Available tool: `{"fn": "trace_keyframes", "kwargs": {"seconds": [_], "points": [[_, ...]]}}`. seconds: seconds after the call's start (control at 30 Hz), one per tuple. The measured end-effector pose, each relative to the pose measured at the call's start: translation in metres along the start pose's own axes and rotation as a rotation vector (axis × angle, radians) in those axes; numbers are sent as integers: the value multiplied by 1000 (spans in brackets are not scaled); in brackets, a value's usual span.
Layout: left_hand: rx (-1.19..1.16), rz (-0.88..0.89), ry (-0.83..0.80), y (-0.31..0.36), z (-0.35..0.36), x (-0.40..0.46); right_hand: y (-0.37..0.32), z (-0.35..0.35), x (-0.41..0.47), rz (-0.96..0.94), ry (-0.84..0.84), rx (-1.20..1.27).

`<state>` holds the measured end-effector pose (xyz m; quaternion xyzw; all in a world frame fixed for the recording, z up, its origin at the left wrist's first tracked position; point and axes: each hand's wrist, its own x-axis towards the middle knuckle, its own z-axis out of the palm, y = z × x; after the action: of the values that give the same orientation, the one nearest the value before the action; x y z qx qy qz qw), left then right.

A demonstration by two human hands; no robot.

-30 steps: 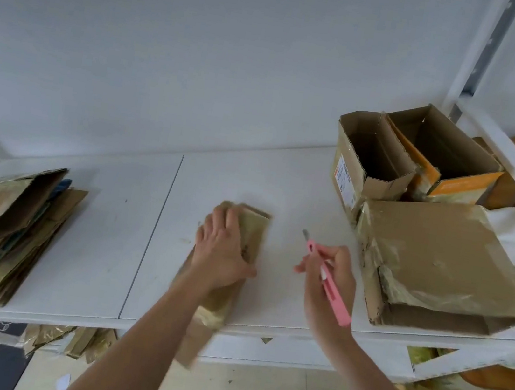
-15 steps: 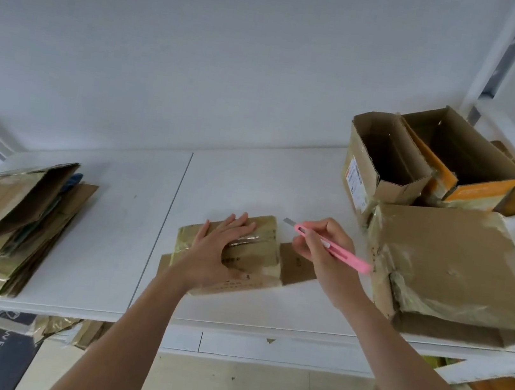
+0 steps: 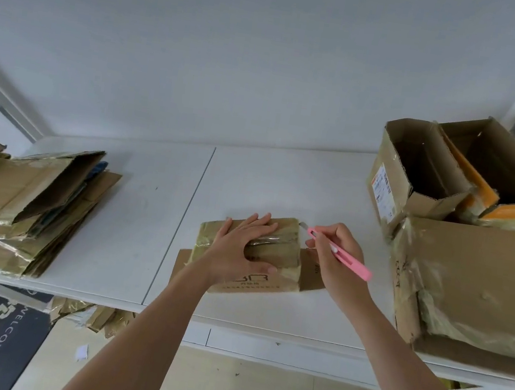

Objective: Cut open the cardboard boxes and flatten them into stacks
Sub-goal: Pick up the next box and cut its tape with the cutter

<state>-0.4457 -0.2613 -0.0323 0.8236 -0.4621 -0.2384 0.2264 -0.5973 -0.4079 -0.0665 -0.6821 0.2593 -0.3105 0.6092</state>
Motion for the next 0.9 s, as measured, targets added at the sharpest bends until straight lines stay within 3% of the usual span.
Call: {"fn": "trace_keyframes", "kwargs": {"seconds": [0.67,0.9], "points": [[18,-6,10,-1,3,2,-16,-15,-29,-153,-142,-139],[19,-3,16,-1,3,1,-23,-26,-32,-111,-213,-163]]}}
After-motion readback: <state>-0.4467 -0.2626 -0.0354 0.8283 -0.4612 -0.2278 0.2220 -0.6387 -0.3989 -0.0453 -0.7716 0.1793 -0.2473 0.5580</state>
